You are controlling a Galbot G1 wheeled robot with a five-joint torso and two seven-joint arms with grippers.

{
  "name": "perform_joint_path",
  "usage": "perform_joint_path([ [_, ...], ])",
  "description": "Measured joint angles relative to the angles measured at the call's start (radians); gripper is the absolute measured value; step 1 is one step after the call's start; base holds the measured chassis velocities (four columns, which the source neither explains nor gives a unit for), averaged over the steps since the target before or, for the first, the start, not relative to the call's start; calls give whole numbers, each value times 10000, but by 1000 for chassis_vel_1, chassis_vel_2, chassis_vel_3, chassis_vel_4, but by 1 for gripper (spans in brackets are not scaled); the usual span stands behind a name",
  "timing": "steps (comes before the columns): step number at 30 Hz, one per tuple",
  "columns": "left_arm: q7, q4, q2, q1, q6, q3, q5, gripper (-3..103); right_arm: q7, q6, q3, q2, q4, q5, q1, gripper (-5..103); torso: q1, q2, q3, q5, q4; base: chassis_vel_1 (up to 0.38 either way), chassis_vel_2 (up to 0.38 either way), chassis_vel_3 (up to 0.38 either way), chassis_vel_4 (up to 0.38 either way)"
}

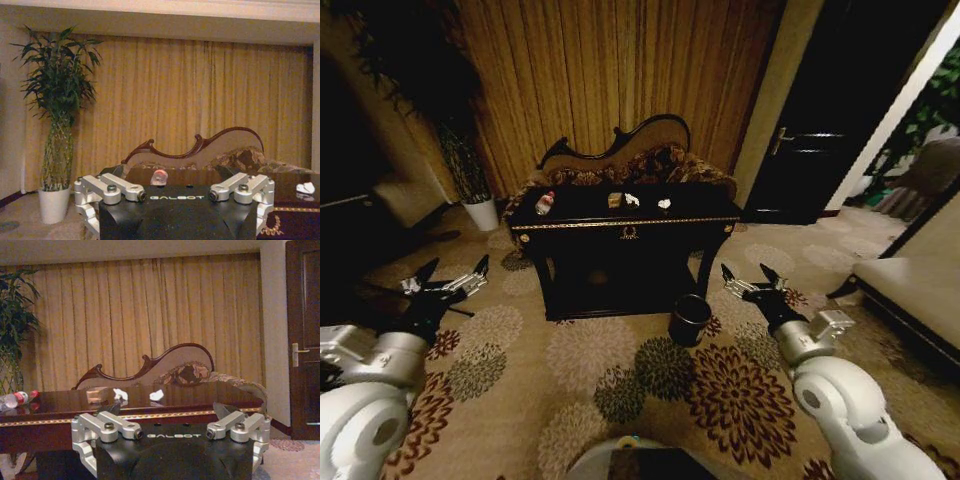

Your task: Move to the front of the table and place the trash on the table into the trash bin.

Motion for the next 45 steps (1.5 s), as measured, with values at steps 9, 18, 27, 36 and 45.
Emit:
perform_joint_path([
  [9, 0, 0, 32, -16, 0, 1, 18, 100, -83, 57, -27, -83, -53, 3, 38, 100, 2, 0, 0, 0, 0, -168, 177, 180, -176],
  [18, -1, 0, 29, -17, -2, 40, 43, 100, -133, 79, -80, -75, -141, 10, 75, 100, 2, 1, 0, 5, 3, -170, 158, 177, -145],
  [27, -2, 0, 32, -45, -1, 94, 55, 100, -147, 80, -81, -57, -172, 3, 88, 100, 2, 1, 1, -1, 0, -176, 173, 159, -191],
  [36, -4, 0, 8, -52, -1, 101, 73, 100, -152, 80, -103, -13, -195, -28, 35, 100, 2, 0, 1, 3, -4, -160, 161, 169, -169],
  [45, -11, 0, -5, -23, -15, 48, 75, 100, -152, 80, -109, -5, -159, -36, 26, 100, 2, 0, 1, 0, 0, -168, 169, 162, -156],
])
